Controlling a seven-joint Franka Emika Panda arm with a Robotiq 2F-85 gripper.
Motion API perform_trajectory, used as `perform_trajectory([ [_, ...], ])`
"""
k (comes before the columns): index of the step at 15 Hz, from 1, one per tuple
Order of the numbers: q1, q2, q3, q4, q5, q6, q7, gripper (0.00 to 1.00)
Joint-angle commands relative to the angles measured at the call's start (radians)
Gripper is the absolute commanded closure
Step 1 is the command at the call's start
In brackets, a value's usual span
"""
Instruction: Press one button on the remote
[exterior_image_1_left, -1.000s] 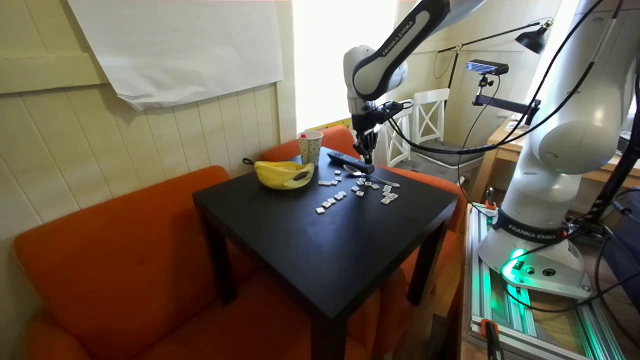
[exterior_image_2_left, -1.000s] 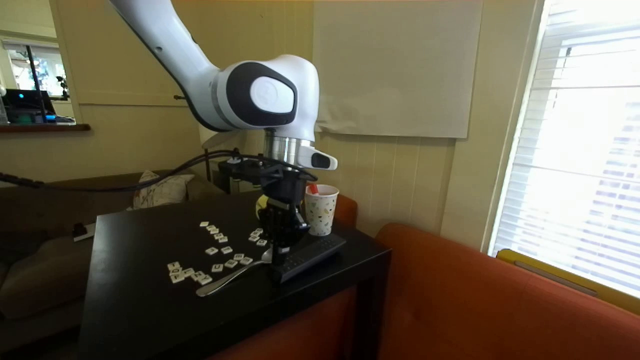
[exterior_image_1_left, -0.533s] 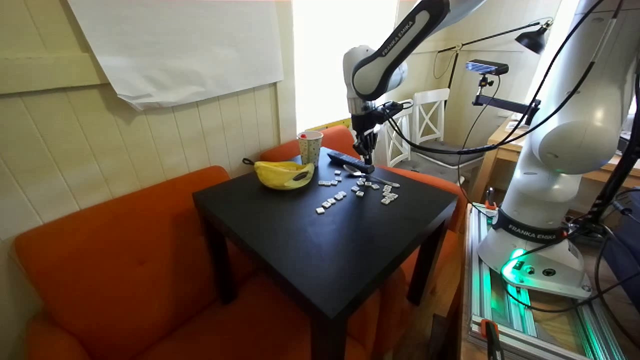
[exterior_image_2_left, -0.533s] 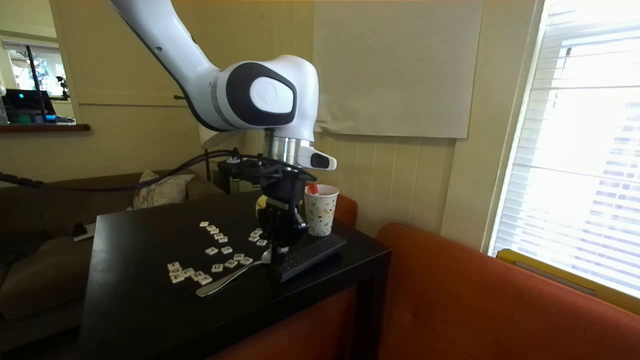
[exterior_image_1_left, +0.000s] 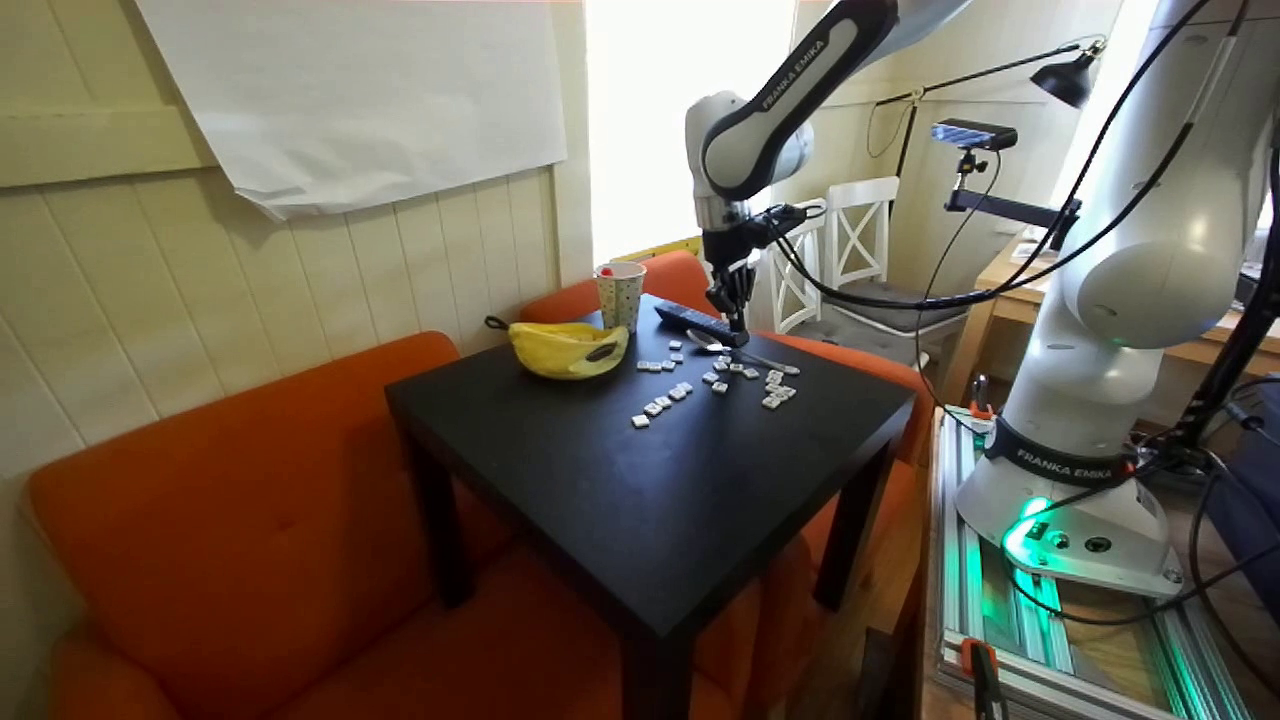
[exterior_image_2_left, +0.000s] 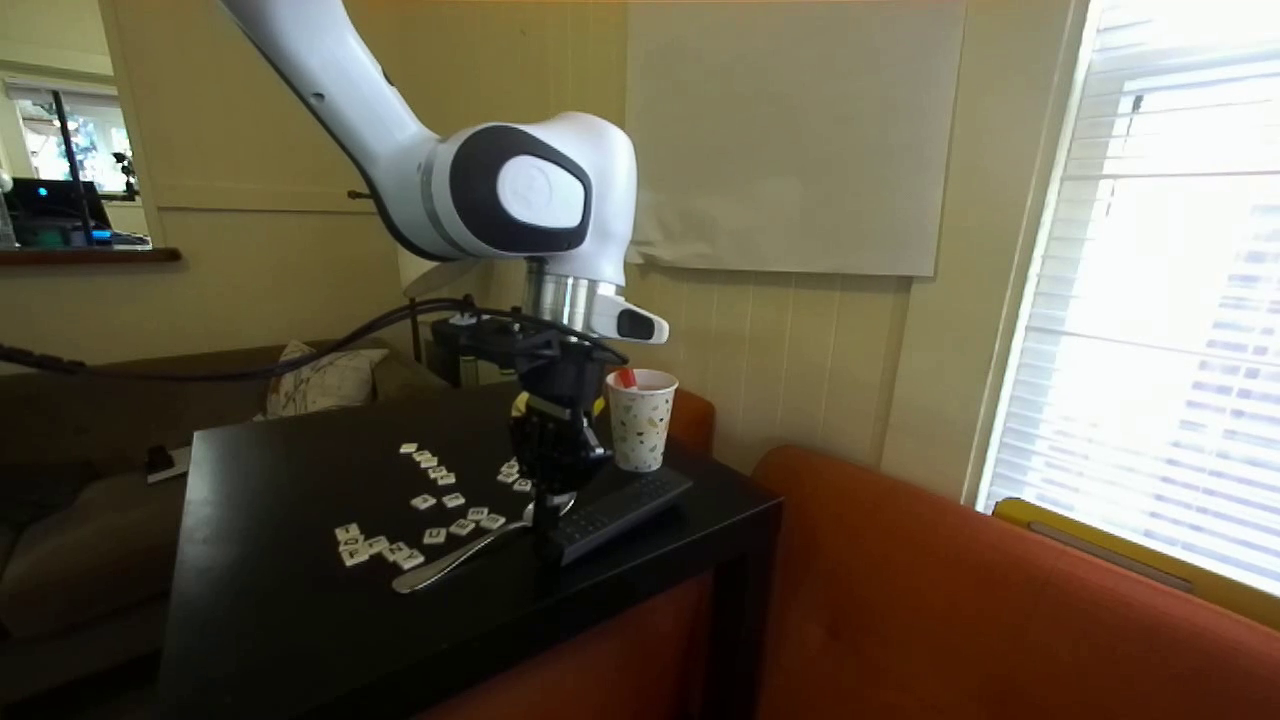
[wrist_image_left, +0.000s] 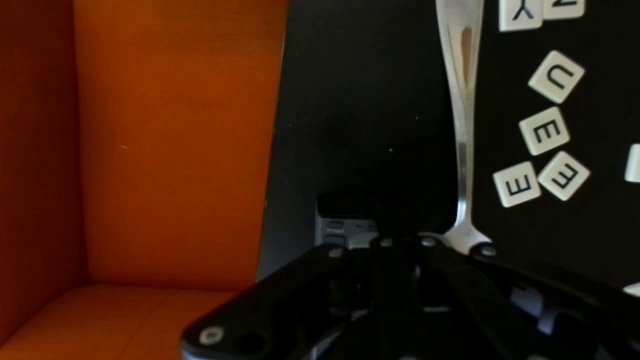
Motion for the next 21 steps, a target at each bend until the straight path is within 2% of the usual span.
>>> perform_trajectory([
  [1,-0.003,0.011,0.003,0.01,0.052,0.002,-0.041,1.0],
  [21,-0.006,0.031,-0.006,0.015,0.018,0.039,-0.004,1.0],
])
